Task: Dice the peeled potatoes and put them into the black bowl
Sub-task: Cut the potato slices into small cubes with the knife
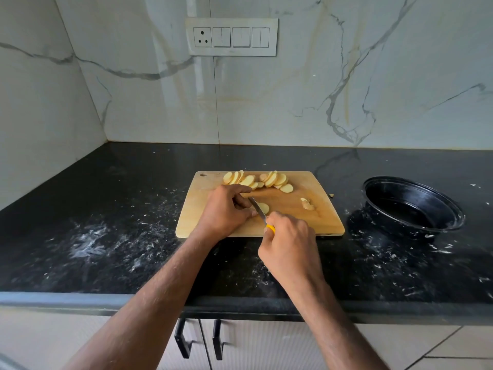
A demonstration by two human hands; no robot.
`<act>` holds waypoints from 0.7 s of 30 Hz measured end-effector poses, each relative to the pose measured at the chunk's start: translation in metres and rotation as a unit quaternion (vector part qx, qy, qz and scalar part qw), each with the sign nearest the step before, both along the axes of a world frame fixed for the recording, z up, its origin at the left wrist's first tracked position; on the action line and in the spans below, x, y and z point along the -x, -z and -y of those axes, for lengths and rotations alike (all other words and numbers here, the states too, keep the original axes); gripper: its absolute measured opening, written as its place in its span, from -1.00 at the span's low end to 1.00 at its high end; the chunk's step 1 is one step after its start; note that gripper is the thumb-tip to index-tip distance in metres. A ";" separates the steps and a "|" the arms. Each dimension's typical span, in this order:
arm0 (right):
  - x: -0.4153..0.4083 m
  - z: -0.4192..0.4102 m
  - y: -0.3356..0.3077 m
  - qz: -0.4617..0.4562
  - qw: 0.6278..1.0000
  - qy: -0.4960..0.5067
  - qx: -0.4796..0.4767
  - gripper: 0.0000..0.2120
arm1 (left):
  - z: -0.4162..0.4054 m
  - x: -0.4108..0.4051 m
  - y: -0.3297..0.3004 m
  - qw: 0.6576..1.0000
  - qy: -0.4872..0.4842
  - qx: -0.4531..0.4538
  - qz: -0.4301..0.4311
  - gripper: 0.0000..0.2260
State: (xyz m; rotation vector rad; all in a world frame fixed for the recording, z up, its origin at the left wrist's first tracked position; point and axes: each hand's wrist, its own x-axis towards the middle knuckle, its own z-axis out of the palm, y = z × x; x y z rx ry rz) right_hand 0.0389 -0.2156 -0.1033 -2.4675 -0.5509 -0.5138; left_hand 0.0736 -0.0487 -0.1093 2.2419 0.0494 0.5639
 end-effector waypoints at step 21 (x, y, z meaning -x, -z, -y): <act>0.006 0.049 -0.005 0.006 0.997 0.025 -0.069 -0.96 | -0.003 -0.001 -0.003 0.998 0.026 -0.041 -0.043 -0.69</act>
